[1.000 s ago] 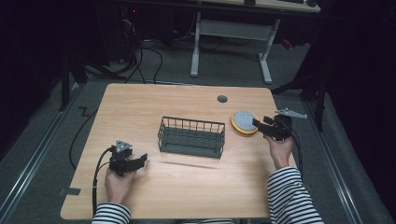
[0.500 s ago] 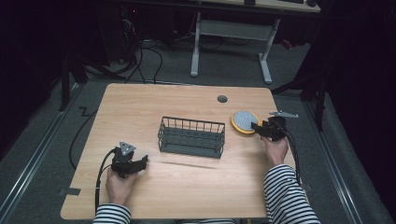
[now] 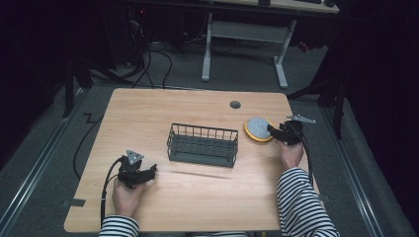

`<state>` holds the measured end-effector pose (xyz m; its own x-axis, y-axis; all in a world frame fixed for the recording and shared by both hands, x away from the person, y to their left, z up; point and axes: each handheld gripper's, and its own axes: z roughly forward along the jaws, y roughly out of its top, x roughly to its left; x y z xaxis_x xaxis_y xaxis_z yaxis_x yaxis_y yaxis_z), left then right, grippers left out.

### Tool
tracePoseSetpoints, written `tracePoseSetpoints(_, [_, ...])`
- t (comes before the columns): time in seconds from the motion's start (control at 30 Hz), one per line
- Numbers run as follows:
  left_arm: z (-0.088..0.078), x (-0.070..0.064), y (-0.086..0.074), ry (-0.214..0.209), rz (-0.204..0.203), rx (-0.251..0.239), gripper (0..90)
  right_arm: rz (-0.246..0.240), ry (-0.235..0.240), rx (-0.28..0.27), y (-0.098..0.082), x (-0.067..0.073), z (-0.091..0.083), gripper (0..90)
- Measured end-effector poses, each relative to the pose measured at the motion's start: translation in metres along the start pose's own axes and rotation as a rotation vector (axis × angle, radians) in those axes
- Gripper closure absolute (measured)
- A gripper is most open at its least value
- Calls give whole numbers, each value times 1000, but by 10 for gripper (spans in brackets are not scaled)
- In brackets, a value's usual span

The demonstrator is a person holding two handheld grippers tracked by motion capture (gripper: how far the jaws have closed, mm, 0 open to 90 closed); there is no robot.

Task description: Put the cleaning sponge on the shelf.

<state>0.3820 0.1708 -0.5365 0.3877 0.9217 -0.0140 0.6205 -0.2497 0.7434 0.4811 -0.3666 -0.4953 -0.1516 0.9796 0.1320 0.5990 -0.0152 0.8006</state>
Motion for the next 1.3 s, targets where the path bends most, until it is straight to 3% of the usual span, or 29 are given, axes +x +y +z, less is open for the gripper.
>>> tracePoseSetpoints(0.07, [0,0,0,0,0,0,294,-12,5,46,4,-1,3,375])
tracePoseSetpoints(0.17, [0,0,0,1,-1,0,293,-28,-1,6,11,-1,2,394])
tracePoseSetpoints(0.23, [0,0,0,1,-1,0,293,-31,13,45,18,-2,6,374])
tracePoseSetpoints(0.47, [0,-1,0,0,-1,2,291,-43,26,89,35,-3,23,361])
tracePoseSetpoints(0.8, [0,-2,0,1,0,1,290,-7,45,183,27,-10,47,328])
tracePoseSetpoints(1.07, [0,-2,0,2,0,0,289,50,132,198,15,-18,50,359])
tracePoseSetpoints(1.17, [0,-2,0,4,-1,1,289,90,180,214,11,-21,50,419])
tracePoseSetpoints(1.3, [0,-2,0,6,-2,0,288,82,213,235,9,-18,48,468])
